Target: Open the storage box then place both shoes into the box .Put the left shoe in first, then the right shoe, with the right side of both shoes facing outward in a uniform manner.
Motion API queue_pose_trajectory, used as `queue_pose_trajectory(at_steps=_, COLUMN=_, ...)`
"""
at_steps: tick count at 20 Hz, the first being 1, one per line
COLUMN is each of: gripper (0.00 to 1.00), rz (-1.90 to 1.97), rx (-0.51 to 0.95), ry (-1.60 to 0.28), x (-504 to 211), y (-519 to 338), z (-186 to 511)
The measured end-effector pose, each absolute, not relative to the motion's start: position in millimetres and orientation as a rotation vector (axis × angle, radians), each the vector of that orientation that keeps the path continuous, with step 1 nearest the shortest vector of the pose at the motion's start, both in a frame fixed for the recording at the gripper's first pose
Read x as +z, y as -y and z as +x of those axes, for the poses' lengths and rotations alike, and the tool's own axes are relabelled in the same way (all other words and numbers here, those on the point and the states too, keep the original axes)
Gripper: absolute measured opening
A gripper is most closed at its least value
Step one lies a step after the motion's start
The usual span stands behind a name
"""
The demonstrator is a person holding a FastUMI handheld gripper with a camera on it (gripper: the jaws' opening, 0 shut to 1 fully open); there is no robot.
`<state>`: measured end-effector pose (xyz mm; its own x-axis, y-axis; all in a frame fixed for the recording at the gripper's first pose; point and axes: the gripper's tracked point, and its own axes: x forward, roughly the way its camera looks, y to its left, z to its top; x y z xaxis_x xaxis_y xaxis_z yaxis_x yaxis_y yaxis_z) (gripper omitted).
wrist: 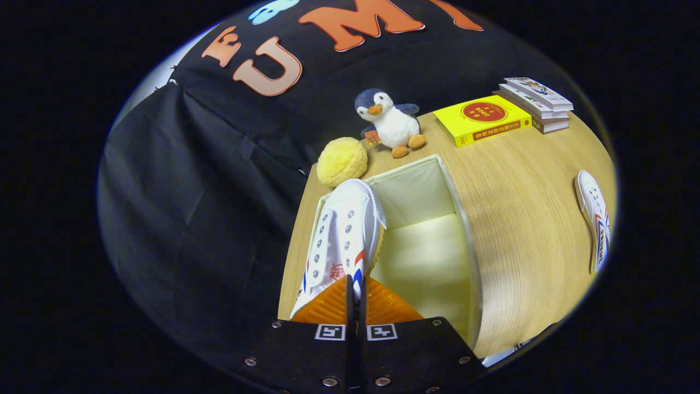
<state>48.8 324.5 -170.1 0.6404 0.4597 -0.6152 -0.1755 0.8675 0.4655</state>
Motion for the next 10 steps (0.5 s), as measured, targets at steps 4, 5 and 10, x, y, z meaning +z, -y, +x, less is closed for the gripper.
queue_pose_trajectory(at_steps=4, gripper=0.00, rz=0.375, rx=0.344, ry=-0.831, x=-192.0, y=-333.1, z=56.1)
queue_pose_trajectory(at_steps=5, gripper=0.00, rz=0.367, rx=0.334, ry=-0.827, x=-192.8, y=-334.6, z=54.7)
queue_pose_trajectory(at_steps=10, gripper=0.02, rz=0.324, rx=0.296, ry=-0.840, x=-206.7, y=-341.4, z=56.3)
